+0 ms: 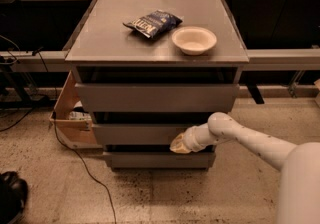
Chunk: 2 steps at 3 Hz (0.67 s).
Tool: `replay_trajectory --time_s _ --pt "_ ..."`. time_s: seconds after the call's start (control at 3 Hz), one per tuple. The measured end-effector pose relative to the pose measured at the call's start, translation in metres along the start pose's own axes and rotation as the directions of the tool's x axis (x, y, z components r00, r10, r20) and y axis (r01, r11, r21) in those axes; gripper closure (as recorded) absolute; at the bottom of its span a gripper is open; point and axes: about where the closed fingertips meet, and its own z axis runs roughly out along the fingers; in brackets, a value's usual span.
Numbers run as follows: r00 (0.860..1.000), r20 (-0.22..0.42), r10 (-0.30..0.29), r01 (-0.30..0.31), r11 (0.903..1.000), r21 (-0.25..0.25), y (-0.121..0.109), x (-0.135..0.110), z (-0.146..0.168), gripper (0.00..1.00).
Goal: Close middle drawer
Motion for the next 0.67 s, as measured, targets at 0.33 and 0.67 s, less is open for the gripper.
replay_trajectory --time_s 0.33,0.67 --pt "0.998 -0.052 0.040 -0.042 0.9981 -0.044 0.032 0.001 -0.062 1.00" --pt "0.994 -0.095 0.046 -0.052 0.9972 -0.054 0.055 -0.007 -0.114 1.00"
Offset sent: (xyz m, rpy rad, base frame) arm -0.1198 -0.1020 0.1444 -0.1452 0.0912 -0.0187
